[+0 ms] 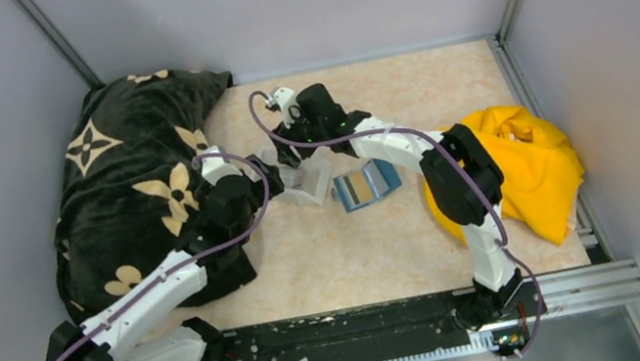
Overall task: Put the credit cards into the card holder
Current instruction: Pick up the credit card from the storage box.
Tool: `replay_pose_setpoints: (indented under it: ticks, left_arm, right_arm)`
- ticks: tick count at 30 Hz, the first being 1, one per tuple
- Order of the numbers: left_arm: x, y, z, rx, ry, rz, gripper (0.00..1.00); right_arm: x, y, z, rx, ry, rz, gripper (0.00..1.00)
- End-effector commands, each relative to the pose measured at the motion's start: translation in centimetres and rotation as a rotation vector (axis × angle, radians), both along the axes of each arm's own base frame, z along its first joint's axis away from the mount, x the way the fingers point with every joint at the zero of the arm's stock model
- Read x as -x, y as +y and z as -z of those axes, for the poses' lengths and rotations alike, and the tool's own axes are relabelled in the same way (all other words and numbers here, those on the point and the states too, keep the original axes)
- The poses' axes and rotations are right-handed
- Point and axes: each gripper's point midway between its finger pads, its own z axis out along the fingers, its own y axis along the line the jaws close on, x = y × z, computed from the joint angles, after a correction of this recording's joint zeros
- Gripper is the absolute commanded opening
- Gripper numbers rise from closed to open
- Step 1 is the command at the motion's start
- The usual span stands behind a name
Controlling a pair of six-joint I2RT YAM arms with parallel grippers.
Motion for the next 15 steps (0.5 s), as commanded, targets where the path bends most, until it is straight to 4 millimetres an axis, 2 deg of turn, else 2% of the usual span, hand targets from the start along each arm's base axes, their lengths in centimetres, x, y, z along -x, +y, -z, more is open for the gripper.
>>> replay_pose_setpoints:
  ticks: [1,15]
  left_arm:
    - [0.2,0.9,-0.7,0.002,-0.016,-0.046,0.96]
    - [0.0,1.2,0.0,0.002,-0.012,-0.068,0.96]
  right_arm:
    - [-0.1,1.5,-1.2,0.005,-0.047,-0.06,0.63]
    - [1.3,2.8,0.4,0.014,0.018,-0.16,0.55]
